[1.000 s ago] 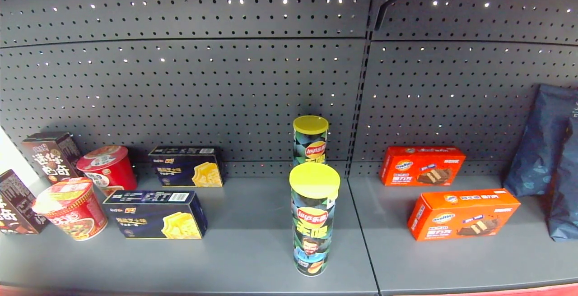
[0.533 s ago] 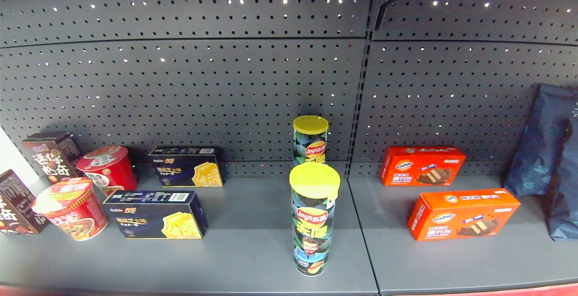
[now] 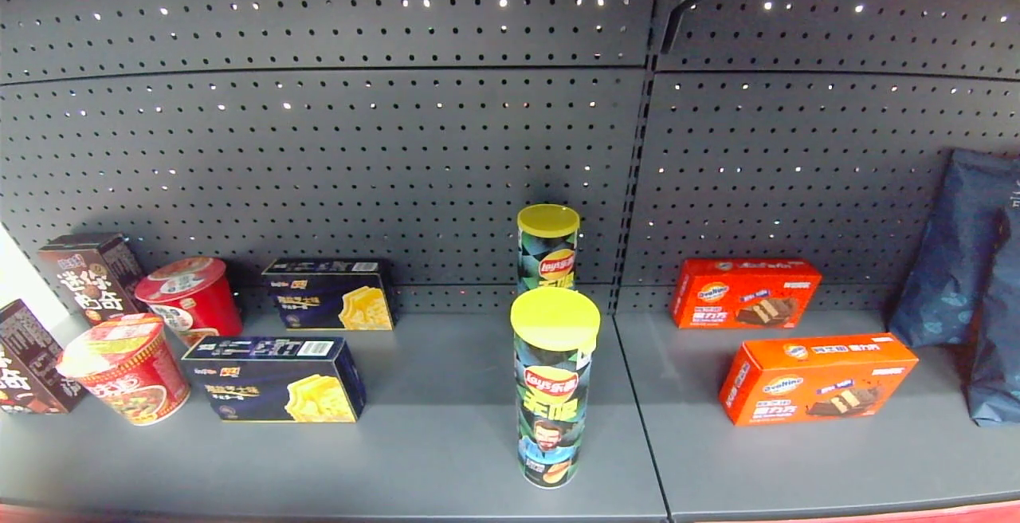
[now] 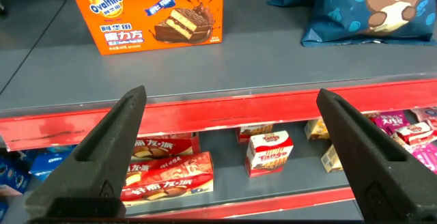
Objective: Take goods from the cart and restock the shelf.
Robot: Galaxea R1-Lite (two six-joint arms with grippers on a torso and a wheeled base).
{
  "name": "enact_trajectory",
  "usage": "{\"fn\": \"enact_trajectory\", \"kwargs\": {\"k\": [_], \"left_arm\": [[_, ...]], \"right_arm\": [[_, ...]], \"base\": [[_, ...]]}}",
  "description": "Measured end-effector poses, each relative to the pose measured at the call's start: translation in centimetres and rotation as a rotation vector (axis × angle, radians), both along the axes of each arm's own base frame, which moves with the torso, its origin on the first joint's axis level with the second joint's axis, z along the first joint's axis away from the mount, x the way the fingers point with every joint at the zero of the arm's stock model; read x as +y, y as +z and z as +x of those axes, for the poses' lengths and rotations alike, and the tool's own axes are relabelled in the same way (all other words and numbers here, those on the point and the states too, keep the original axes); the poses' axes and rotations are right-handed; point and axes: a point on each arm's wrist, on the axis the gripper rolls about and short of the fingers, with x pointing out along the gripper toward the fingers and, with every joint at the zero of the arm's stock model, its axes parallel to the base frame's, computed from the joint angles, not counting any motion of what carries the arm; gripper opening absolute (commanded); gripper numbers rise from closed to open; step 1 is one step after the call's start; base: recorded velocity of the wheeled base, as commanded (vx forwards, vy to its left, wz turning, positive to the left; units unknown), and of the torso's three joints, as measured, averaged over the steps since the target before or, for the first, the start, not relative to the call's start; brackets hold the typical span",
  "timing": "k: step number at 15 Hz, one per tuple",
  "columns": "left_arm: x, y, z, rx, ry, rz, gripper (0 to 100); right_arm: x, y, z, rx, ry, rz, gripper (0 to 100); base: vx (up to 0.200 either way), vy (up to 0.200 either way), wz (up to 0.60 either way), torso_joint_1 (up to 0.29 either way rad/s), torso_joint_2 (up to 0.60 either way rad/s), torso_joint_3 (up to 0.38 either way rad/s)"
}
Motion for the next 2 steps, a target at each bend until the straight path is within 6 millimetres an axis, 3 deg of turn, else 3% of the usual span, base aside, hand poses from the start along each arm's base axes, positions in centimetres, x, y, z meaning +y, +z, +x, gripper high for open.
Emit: {"fn": "enact_trajectory", "kwargs": {"k": [2], "left_arm": [[0.00, 0.00, 0.00, 0.000, 0.000, 0.000, 100]], "right_arm": [[0.00, 0.00, 0.00, 0.000, 0.000, 0.000, 100]], "base": [[0.000, 0.000, 0.00, 0.000, 0.00, 0.000]]}}
